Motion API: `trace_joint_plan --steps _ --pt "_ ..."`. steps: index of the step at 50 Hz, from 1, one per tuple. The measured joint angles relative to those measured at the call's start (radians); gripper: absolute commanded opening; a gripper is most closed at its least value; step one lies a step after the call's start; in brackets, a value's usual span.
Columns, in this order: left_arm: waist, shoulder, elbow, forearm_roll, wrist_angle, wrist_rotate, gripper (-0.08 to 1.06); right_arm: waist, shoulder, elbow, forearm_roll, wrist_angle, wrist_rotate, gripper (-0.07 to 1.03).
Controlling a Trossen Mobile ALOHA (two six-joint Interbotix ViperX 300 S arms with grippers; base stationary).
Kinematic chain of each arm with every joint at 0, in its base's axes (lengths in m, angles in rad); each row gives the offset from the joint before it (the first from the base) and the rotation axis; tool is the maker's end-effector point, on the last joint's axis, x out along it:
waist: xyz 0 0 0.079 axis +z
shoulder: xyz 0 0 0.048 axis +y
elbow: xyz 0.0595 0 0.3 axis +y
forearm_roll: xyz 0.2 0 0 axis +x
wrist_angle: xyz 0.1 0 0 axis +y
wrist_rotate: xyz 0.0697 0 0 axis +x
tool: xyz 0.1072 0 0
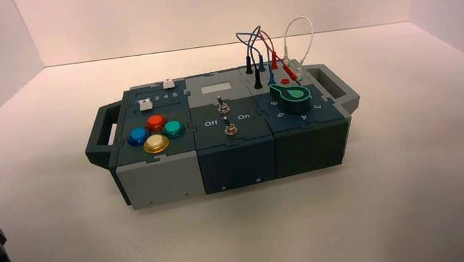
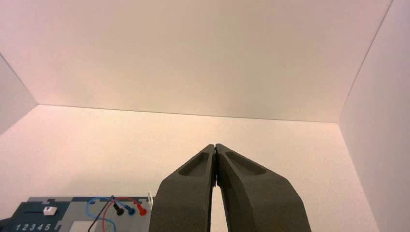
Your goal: Pull the black wire.
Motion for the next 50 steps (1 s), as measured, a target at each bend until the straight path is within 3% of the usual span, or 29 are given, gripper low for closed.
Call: trace_joint_plan --steps 24,36,50 --pt "0.0 -0.002 0.002 0.002 0.012 0.0 -0.03 0.006 -0.002 0.0 0.0 0.02 0.002 -0.02" --pt "-0.006 -0.002 0.002 0.002 0.11 0.0 -0.03 0.051 -0.002 0.0 0.0 0.091 0.002 -0.02" --pt "-0.06 0.006 -0.018 0.003 0.244 0.003 -0.03 0.118 0.003 -0.014 0.0 0.173 0.0 -0.02"
